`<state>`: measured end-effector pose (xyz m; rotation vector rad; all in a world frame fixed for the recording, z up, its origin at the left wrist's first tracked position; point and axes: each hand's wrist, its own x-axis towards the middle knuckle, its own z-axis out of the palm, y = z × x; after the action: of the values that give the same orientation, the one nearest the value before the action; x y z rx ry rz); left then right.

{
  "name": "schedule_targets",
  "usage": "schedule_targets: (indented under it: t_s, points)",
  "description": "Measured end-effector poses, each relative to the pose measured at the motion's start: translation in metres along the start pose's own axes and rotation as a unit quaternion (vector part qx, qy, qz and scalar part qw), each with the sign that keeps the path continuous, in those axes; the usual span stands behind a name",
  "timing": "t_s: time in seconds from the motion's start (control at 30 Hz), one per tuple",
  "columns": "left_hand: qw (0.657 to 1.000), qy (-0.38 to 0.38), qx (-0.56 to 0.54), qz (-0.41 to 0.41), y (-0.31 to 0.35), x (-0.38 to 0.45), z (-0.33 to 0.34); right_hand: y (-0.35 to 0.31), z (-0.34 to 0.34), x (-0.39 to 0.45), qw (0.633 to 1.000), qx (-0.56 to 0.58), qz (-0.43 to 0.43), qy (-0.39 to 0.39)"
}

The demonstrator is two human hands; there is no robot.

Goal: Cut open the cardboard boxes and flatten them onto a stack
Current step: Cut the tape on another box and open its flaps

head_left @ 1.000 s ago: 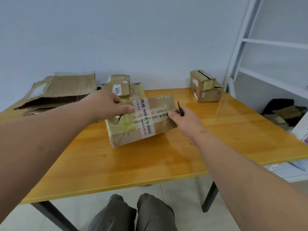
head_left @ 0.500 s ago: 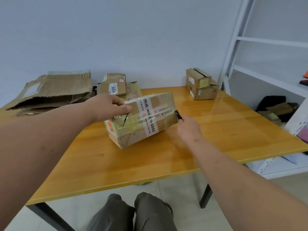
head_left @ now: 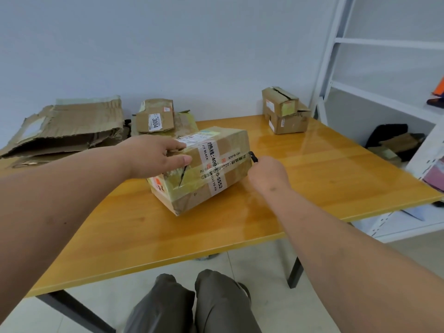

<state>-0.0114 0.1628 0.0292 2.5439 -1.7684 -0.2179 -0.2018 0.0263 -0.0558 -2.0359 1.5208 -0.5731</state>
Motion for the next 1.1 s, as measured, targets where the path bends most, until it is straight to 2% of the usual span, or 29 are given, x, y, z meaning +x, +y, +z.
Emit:
schedule_targets:
  t_s: [0.43, 0.77, 0.9, 1.1]
  points:
    - [0.993, 0.048, 0.104, 0.037, 0.010, 0.002, 0.014, -0.003, 0.005, -0.011, 0.997, 0.048, 0.064, -0.008]
    - [0.983, 0.066, 0.168, 0.039, 0.015, 0.000, 0.027, -0.006, 0.013, -0.026, 0.995, 0.076, 0.066, -0.016]
    - [0.977, 0.076, 0.196, 0.035, 0.023, 0.002, 0.036, -0.019, 0.028, -0.044, 0.995, 0.080, 0.032, -0.048]
    - [0.981, 0.046, 0.187, 0.033, 0.024, -0.005, 0.026, -0.019, 0.038, -0.054, 0.990, 0.118, 0.042, -0.060]
